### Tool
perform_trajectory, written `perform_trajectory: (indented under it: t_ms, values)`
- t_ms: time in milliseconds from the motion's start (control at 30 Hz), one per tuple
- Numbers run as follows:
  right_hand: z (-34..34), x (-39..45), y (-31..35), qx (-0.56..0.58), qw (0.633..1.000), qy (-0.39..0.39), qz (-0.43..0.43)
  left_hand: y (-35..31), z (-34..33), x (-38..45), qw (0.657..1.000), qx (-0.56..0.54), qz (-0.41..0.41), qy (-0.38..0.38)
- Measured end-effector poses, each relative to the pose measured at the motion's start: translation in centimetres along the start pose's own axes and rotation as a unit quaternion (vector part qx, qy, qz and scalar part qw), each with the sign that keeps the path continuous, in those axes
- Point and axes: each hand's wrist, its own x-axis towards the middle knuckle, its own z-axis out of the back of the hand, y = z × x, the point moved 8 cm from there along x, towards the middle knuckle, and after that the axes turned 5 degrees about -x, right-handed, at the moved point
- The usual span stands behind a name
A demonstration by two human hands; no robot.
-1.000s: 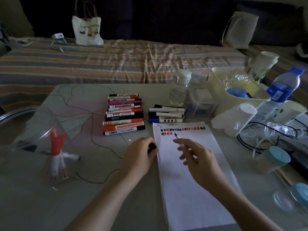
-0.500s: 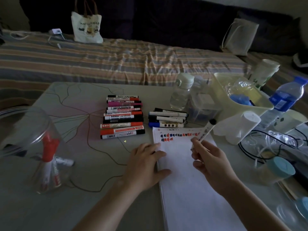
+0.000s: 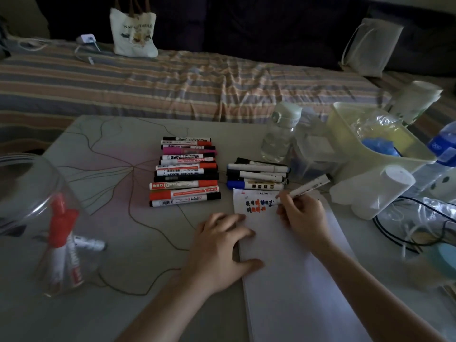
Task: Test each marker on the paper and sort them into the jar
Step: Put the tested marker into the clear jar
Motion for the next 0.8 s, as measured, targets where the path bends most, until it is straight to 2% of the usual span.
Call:
perform_trajectory:
  t_ms: [233,800]
  values:
    - [0.65,-0.63,-0.36,-0.077,0.994,-0.054,0.061,0.05,-0.01,-0.07,1.000,0.004,0.010,0.006]
    - [0.08,-0.52,-0.51,-0.103,0.991,-0.043,0.075,-0.08,0.15,-0.09,1.000,-0.001,0.016,0.016]
